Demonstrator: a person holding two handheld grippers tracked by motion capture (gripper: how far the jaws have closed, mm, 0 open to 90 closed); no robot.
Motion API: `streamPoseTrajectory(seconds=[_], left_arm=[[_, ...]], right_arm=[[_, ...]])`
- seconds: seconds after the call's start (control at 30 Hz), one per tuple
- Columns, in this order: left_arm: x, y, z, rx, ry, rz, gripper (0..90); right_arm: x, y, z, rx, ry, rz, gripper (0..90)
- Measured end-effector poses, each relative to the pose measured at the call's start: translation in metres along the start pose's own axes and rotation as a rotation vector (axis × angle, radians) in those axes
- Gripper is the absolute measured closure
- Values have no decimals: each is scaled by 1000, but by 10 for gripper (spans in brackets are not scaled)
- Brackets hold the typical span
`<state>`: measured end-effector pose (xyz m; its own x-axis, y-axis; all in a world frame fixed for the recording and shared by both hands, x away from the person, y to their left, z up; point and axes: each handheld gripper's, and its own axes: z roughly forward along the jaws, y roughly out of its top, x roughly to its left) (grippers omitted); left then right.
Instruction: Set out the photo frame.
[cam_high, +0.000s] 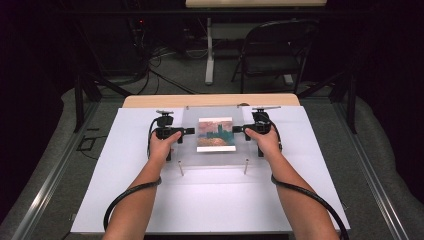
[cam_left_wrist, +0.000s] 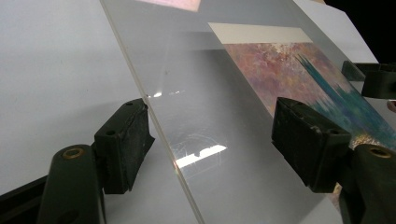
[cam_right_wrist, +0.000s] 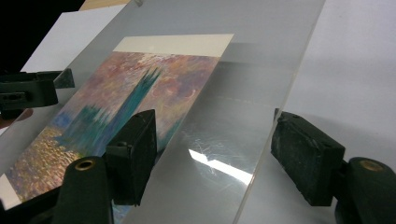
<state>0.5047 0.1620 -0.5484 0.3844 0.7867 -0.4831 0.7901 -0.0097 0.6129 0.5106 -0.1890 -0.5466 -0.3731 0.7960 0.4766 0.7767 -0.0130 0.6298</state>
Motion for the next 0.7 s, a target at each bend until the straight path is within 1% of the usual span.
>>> streamPoseTrajectory(seconds=[0.13, 0.17, 0.47, 0.63, 0.67, 0.7], left_arm=[[-1, 0, 0, 4, 4, -4, 280], [-1, 0, 0, 4, 5, -4, 280], [-2, 1, 0, 4, 15, -9, 283], [-4, 0, 1, -12, 26, -20, 284], [-4, 0, 1, -12, 26, -20, 284], [-5, -1, 2, -19, 35, -24, 285]], right_arm=[[1, 0, 0, 0, -5, -2, 303], [1, 0, 0, 7, -9, -2, 303], [1, 1, 1, -2, -13, -4, 300], [4, 1, 2, 0, -33, 8, 299], [4, 1, 3, -12, -37, 15, 299], [5, 0, 3, -18, -43, 20, 299]])
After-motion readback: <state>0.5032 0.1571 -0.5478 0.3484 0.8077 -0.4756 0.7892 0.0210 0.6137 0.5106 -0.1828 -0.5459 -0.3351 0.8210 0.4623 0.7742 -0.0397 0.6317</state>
